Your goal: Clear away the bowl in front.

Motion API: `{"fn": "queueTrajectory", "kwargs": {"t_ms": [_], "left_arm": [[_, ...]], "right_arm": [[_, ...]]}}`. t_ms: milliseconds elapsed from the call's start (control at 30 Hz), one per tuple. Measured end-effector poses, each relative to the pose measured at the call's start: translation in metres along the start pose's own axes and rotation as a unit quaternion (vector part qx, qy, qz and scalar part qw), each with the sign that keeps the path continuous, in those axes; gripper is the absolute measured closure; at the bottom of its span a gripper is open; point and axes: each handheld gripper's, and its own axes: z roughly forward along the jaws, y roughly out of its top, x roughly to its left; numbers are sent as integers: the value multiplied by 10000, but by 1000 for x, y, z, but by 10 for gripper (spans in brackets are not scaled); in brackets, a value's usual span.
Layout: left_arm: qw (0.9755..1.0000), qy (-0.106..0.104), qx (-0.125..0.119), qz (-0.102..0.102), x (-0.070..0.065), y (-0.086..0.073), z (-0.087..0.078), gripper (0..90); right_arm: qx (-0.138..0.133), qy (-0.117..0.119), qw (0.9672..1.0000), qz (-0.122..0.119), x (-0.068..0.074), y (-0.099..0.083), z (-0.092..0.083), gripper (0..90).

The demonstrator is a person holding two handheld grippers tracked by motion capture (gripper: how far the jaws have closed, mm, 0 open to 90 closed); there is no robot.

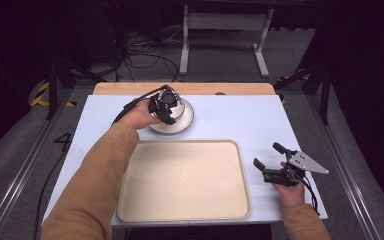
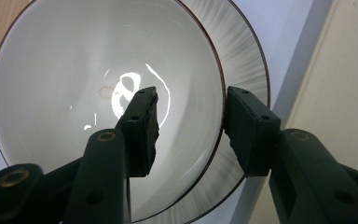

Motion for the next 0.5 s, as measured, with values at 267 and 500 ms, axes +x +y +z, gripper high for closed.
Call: {"fn": "queueTrajectory", "kwargs": {"t_ms": [267, 500], "left_arm": [[9998, -93, -1, -180, 2, 0, 9, 576], [9999, -94, 98, 90, -1, 2, 10, 674]], "right_arm": [[0, -1, 10000, 9, 0, 0, 0, 28], [5, 2, 10000, 7, 0, 0, 0, 31]]}}
